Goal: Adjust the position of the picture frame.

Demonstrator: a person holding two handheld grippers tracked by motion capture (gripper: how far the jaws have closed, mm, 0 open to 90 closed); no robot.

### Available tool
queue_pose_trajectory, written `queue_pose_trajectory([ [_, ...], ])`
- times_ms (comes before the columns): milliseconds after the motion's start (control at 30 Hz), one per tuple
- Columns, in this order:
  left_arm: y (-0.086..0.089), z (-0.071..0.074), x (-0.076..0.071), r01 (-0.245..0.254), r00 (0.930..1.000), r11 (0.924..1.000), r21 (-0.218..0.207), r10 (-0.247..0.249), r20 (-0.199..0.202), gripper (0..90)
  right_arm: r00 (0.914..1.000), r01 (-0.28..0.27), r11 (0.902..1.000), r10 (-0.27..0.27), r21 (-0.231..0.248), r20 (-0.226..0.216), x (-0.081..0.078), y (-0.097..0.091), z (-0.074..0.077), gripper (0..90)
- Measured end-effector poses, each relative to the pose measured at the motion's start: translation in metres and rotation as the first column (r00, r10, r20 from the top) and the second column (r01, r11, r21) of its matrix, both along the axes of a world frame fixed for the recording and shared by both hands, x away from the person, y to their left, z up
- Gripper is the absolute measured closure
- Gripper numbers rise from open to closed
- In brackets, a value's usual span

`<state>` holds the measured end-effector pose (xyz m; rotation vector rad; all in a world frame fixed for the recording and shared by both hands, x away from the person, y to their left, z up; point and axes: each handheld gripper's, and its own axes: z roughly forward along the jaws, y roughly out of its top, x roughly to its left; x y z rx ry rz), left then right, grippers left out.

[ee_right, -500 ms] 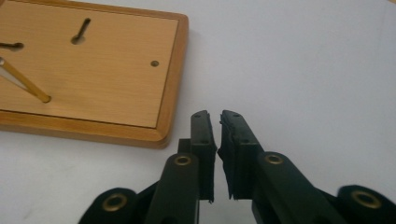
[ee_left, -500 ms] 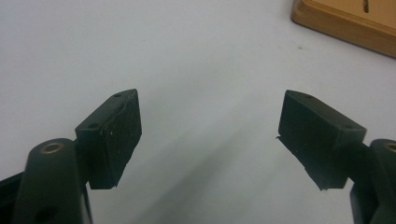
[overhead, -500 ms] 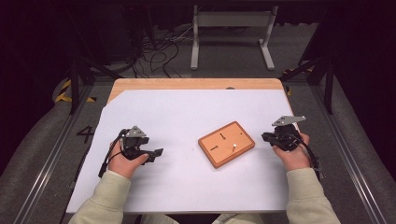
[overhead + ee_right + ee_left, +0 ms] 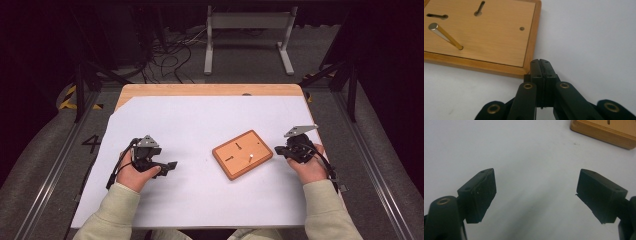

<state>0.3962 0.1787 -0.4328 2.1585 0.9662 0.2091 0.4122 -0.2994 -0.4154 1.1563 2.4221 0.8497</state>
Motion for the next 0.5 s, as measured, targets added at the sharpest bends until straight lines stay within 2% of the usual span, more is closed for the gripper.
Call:
queue_pose_trajectory([
  [33, 0.000, 0.000, 0.000, 0.000, 1.0000, 1.0000, 0.000, 0.000, 0.000, 16.0, 1.0000, 0.000, 1.0000, 0.000, 0.000, 0.000, 0.000, 0.000, 0.000, 90.0],
  [167, -0.001, 0.000, 0.000, 0.007, 1.0000, 0.9999, 0.008, -0.006, -0.006, 15.7, 0.9985, -0.024, 0.9996, 0.025, 0.013, -0.048, 0.004, 0.002, -0.007, 90.0],
  [367, -0.002, -0.001, 0.000, 0.002, 1.0000, 1.0000, 0.006, -0.002, -0.010, 15.9, 0.9991, -0.011, 0.9999, 0.011, -0.003, -0.041, 0.012, 0.003, -0.011, 90.0],
  [500, -0.002, -0.002, -0.001, 0.003, 0.9999, 1.0000, 0.009, -0.003, -0.014, 15.9, 0.9985, -0.010, 0.9999, 0.009, -0.012, -0.053, 0.018, 0.003, -0.017, 90.0],
])
